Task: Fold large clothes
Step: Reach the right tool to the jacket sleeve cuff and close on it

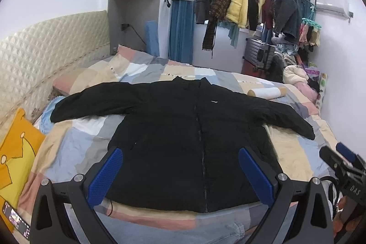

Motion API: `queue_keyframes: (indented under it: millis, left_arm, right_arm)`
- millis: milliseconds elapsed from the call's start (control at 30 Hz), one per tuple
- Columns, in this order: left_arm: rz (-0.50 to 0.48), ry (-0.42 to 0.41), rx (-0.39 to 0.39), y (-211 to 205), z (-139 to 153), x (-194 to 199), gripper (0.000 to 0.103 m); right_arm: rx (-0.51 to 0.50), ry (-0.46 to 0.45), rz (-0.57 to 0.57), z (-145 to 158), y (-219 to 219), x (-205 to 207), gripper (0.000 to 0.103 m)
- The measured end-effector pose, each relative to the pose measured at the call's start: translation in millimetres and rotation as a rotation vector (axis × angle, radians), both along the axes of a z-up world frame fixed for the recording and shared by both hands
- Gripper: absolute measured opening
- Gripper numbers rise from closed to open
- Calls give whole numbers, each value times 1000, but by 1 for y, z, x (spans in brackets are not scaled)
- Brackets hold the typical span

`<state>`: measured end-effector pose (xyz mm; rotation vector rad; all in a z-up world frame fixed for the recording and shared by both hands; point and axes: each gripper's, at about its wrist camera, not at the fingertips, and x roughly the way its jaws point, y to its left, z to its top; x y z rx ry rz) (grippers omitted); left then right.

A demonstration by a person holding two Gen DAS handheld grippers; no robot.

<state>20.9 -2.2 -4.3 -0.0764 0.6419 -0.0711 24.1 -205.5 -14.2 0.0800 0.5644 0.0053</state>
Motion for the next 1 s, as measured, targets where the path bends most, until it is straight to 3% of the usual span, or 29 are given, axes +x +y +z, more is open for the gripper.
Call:
queue_keyframes:
  millis: [333,667,867,1000]
  left_arm:
    - [-71,-44,-86,-15,25,29,102]
    - [-83,-145,-34,-35,57,87,102]
    - [-74,-163,-70,-34,40,135,102]
    - [-55,-161,-47,-27,6,163,102]
  right_arm:
    - [-44,-58,-82,20,-26,22,103]
    - [-71,-147,-222,36,-94,76,103]
    - [-9,-141,-307,19,-158,125,103]
    - [137,-98,-369,-16,-218,161,93]
